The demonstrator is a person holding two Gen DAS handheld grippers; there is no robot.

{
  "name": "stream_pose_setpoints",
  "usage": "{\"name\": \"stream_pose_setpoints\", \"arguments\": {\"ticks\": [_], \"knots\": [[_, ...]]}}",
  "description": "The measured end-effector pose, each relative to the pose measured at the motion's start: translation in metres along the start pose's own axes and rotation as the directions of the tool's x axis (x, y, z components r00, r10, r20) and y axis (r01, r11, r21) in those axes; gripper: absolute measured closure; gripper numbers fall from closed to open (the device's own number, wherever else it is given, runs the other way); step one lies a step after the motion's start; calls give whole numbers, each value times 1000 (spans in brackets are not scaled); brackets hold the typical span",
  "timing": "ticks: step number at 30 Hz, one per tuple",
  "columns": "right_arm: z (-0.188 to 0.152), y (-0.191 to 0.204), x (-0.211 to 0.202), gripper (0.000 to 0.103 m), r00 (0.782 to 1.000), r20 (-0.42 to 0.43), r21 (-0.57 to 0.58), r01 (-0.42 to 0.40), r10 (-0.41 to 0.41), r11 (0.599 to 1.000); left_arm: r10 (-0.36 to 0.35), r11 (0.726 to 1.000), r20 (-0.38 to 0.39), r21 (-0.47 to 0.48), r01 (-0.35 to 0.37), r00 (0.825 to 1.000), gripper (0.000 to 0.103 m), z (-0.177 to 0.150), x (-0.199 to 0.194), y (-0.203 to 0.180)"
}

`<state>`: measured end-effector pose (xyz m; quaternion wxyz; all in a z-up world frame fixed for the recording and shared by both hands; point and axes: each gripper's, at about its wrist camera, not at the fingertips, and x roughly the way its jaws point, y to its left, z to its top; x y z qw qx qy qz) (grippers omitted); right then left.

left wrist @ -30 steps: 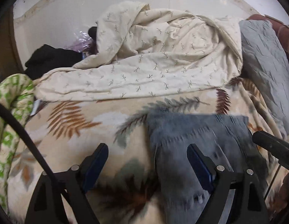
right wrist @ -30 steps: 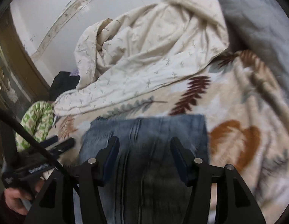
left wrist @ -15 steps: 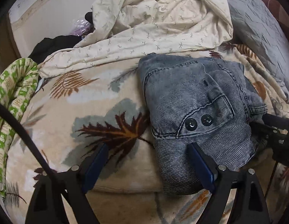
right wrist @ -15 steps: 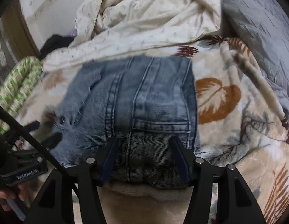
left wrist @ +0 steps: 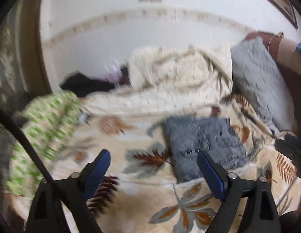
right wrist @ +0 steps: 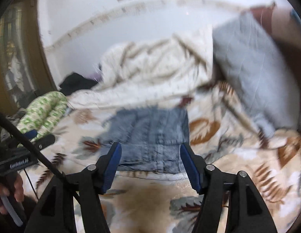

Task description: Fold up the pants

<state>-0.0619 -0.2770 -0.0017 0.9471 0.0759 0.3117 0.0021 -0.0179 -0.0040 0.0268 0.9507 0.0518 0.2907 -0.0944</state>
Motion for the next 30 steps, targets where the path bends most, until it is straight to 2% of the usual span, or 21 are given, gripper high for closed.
{"name": "stream_pose_setpoints", "arguments": {"ticks": [3, 7, 10, 17, 20, 26, 30], "knots": [[11, 18, -52, 36, 998, 65, -34, -11, 14, 999, 23, 1000, 79, -3, -23, 997, 3, 11, -44, 8], [17, 33, -100, 34, 993, 118, -24, -27, 29, 999, 39, 999, 136, -12, -38, 990, 0, 22, -89, 16], [18, 44, -128, 33, 988, 150, -54, -11, 19, 998, 33, 999, 159, -15, -31, 987, 0, 26, -112, 20], [21, 50, -187, 33, 969, 245, -79, 33, -13, 996, 83, 996, 217, -30, -78, 973, 0, 34, -155, 24], [21, 52, -205, 28, 959, 282, -83, 37, -12, 996, 93, 996, 233, -35, -87, 968, 0, 37, -167, 26], [22, 57, -226, 28, 944, 329, -78, 29, -2, 997, 104, 994, 253, -41, -97, 962, 0, 41, -187, 29], [22, 61, -229, 28, 942, 336, -83, 23, 6, 996, 114, 993, 272, -52, -104, 956, 0, 41, -197, 30]]}}
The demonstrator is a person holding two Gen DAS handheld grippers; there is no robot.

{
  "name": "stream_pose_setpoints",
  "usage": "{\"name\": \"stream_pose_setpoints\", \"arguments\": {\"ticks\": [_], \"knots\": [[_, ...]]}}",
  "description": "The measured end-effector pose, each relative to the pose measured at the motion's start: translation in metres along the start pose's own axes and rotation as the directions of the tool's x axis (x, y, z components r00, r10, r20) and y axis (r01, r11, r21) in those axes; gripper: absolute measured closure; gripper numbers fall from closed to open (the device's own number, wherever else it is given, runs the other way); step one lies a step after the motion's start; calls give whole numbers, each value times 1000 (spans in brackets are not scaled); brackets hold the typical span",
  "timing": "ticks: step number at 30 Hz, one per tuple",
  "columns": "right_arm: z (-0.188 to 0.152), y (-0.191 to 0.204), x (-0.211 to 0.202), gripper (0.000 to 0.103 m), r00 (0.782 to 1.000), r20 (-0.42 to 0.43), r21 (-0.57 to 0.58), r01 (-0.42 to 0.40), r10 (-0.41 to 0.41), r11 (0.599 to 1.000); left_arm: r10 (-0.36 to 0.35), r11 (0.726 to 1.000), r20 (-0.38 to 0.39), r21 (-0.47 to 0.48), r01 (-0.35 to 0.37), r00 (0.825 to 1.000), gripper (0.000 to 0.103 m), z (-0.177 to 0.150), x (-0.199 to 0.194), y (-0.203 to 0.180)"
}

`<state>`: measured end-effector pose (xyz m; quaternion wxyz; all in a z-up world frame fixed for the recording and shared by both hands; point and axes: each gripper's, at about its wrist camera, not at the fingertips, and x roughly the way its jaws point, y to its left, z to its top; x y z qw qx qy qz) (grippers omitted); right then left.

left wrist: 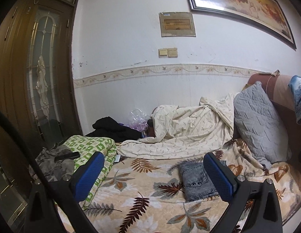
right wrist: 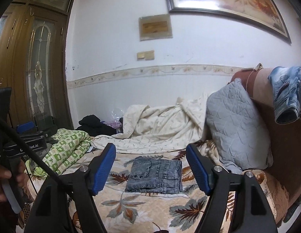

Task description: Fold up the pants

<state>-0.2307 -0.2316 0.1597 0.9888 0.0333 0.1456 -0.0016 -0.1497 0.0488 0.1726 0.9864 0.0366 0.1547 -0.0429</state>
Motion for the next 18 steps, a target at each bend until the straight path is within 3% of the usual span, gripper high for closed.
{"name": "stream_pose_setpoints", "arguments": {"ticks": [18], "knots": [[-4, 16, 4, 28, 1000, 12, -19, -13, 13, 1000, 15, 1000, 25, -12, -14, 1000, 0, 3, -8, 10]]}}
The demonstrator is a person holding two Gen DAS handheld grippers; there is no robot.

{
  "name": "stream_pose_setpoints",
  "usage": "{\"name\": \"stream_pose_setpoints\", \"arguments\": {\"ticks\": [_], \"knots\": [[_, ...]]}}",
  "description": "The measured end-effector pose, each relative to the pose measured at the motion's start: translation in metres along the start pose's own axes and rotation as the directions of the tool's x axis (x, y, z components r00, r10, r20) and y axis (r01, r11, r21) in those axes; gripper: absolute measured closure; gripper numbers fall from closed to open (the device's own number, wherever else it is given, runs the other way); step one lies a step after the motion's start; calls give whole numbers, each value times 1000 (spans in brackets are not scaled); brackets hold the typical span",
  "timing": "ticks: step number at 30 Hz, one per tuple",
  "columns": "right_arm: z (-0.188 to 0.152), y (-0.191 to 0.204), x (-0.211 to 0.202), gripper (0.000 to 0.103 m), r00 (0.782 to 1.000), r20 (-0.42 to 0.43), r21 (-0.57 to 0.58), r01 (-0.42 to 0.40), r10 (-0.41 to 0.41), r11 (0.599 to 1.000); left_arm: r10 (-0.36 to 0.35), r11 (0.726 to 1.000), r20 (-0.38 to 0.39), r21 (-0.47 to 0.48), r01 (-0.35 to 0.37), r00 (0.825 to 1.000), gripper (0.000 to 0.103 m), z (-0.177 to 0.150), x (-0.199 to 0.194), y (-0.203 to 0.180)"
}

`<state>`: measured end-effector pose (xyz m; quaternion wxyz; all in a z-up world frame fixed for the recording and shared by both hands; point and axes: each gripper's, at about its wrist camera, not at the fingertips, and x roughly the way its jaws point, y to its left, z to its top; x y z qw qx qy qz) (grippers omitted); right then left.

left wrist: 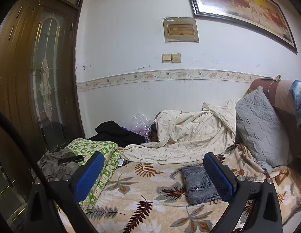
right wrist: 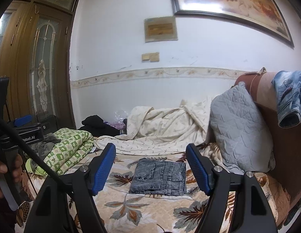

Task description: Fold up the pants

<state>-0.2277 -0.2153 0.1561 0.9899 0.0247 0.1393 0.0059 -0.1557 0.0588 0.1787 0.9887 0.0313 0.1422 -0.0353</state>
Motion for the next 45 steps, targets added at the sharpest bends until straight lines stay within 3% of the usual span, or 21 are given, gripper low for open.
{"name": "stream_pose_setpoints", "arguments": {"ticks": [13, 45], "knots": [[-1, 3, 7, 28, 1000, -2, 3, 5, -5, 1000, 6, 1000, -15, -9, -6, 1000, 0, -5, 10, 5], [-22, 12, 50, 28, 995, -104, 12, -2, 3, 1000, 5, 1000, -101, -13, -7, 995, 0, -36, 47, 16]]}}
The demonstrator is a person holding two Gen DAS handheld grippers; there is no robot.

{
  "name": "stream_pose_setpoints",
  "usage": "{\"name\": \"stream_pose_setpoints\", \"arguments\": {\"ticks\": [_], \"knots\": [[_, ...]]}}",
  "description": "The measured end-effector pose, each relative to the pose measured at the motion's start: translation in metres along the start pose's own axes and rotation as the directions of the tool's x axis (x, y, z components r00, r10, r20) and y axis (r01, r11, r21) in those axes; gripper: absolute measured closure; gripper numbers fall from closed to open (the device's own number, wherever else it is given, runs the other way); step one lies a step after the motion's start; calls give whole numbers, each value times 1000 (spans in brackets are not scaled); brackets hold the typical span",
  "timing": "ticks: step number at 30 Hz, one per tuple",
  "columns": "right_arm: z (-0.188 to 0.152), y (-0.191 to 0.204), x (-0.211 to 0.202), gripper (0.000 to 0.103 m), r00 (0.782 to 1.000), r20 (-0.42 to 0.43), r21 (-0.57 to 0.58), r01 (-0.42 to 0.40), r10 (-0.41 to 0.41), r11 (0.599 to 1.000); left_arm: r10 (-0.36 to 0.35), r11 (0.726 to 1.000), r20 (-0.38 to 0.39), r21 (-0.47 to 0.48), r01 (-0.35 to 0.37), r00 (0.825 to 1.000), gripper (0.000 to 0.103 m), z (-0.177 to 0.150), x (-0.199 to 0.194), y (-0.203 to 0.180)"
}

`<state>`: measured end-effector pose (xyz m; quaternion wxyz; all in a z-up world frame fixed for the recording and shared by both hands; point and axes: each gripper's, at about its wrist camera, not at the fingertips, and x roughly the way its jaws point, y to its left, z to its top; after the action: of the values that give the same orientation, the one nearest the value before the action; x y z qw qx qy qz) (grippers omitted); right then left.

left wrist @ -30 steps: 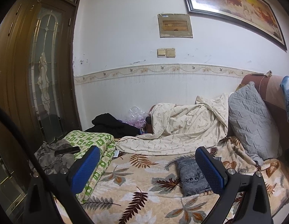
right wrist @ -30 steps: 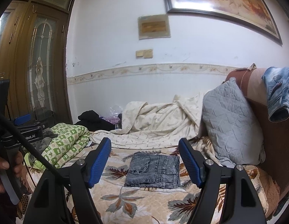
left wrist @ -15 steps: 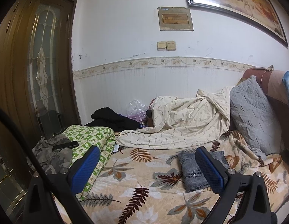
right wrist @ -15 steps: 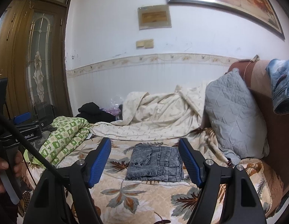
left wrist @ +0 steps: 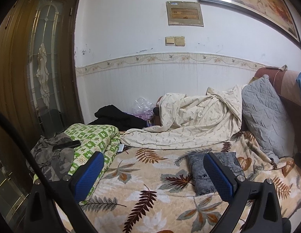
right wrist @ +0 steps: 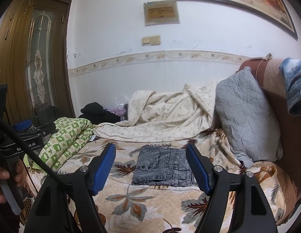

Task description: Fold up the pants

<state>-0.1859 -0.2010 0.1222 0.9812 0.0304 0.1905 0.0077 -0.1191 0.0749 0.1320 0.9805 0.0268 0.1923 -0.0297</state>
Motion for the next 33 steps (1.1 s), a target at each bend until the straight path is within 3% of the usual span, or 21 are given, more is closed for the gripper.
{"name": "stream_pose_setpoints", "arguments": {"ticks": [33], "knots": [[-5, 10, 10, 28, 1000, -18, -15, -17, 17, 1000, -11, 1000, -14, 11, 11, 1000, 0, -6, 4, -1]]}}
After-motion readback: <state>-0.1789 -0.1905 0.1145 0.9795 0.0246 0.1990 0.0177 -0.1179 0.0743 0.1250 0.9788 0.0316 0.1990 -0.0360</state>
